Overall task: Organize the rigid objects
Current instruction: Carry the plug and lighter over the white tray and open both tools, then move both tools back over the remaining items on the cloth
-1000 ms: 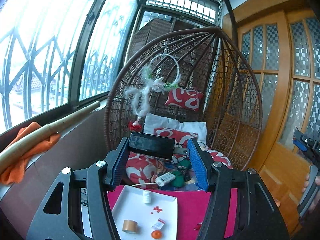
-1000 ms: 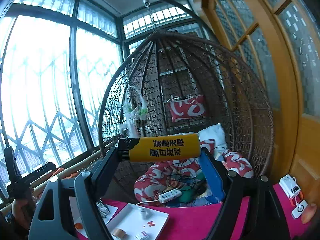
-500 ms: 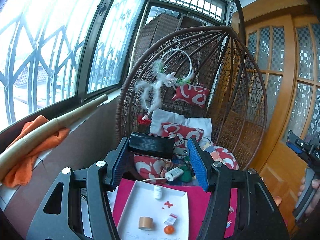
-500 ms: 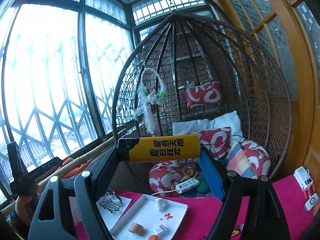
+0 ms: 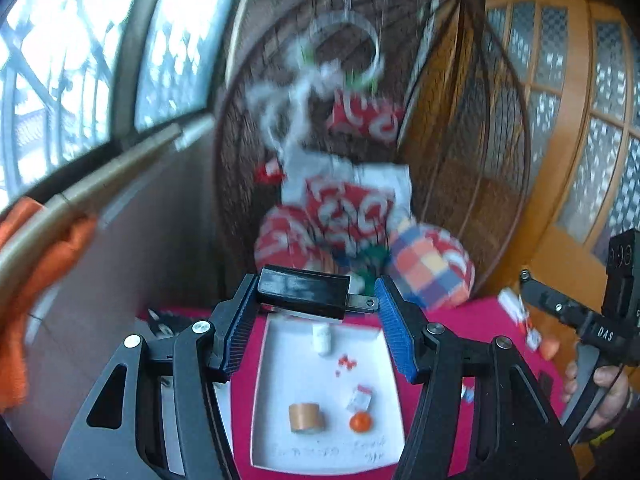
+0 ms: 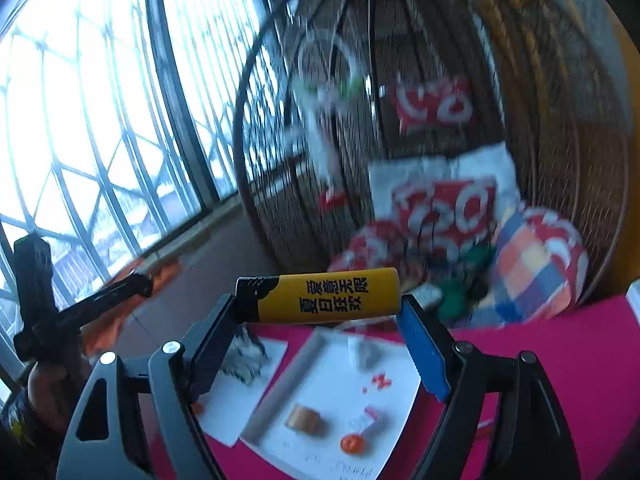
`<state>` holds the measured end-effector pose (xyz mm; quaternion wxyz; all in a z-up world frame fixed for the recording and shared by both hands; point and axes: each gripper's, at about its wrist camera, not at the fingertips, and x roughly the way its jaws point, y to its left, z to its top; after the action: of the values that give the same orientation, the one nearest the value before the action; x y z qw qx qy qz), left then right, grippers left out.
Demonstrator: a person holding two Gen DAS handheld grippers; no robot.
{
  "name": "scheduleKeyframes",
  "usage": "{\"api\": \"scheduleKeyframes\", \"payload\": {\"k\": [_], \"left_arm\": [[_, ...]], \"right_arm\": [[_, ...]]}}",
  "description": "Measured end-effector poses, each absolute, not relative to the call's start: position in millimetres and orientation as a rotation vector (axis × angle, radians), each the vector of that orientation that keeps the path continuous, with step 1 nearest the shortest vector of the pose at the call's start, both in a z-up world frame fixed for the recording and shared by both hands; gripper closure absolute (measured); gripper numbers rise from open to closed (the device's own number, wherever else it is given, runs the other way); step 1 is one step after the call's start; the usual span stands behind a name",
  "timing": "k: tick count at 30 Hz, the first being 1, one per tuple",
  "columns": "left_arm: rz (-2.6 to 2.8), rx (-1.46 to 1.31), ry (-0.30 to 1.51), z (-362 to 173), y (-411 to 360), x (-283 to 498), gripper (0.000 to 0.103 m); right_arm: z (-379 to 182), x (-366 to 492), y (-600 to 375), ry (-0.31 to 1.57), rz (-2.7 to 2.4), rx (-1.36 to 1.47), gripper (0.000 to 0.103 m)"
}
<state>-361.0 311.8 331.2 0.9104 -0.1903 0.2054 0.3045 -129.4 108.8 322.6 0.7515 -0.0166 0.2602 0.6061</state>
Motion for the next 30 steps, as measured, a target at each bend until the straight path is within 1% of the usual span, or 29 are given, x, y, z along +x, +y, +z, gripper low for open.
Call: {"api": "scheduleKeyframes", "payload": {"k": [5,11,12,15,20,22,23,24,25,26,27,28,30], "left_arm": [[0.577,-0.5,0.634,255.0,352.5,-314.8,0.044],[0.522,-0.561,0.887,165.3,371.6,-251.3,0.044],[0.516,-0.562,0.921,153.3,371.7,-244.6,0.044],[0.518,-0.563,0.981,130.3,371.6,-236.5,0.044],[0.533,-0.593,1.03,109.0,376.7,-229.6,0.043],[0.549,-0.582,1.034,108.6,377.0,-228.8,0.037],[0.557,-0.58,1.029,109.4,377.7,-229.1,0.022],[0.57,-0.576,1.021,110.0,377.7,-230.6,0.014],[0.588,-0.565,1.009,111.9,377.5,-231.9,0.011],[0.609,-0.547,0.998,113.6,377.9,-232.5,0.007],[0.622,-0.537,0.996,114.6,378.0,-233.2,0.004],[0.633,-0.532,0.991,116.4,378.3,-235.1,0.001],[0.646,-0.539,0.976,119.0,378.7,-239.4,0.0]], "right_arm": [[257.9,-133.7,154.4,0.731,1.293,-0.176,0.022],[156.4,-150.1,199.5,0.903,1.226,-0.447,0.022],[146.3,-154.0,201.1,0.92,1.221,-0.473,0.022],[118.3,-165.7,201.3,0.959,1.208,-0.551,0.022],[96.9,-178.8,200.7,0.981,1.192,-0.614,0.022],[92.9,-183.8,201.4,0.975,1.19,-0.631,0.022],[92.2,-185.7,200.4,0.968,1.191,-0.636,0.022],[91.9,-188.3,198.9,0.961,1.196,-0.642,0.021],[92.5,-187.3,201.6,0.957,1.196,-0.646,0.017],[92.8,-187.9,201.5,0.952,1.196,-0.646,0.007],[93.4,-187.9,201.1,0.946,1.195,-0.64,0.0],[94.4,-188.1,200.2,0.936,1.193,-0.629,0.0],[95.2,-186.4,200.2,0.927,1.191,-0.62,0.0]]}}
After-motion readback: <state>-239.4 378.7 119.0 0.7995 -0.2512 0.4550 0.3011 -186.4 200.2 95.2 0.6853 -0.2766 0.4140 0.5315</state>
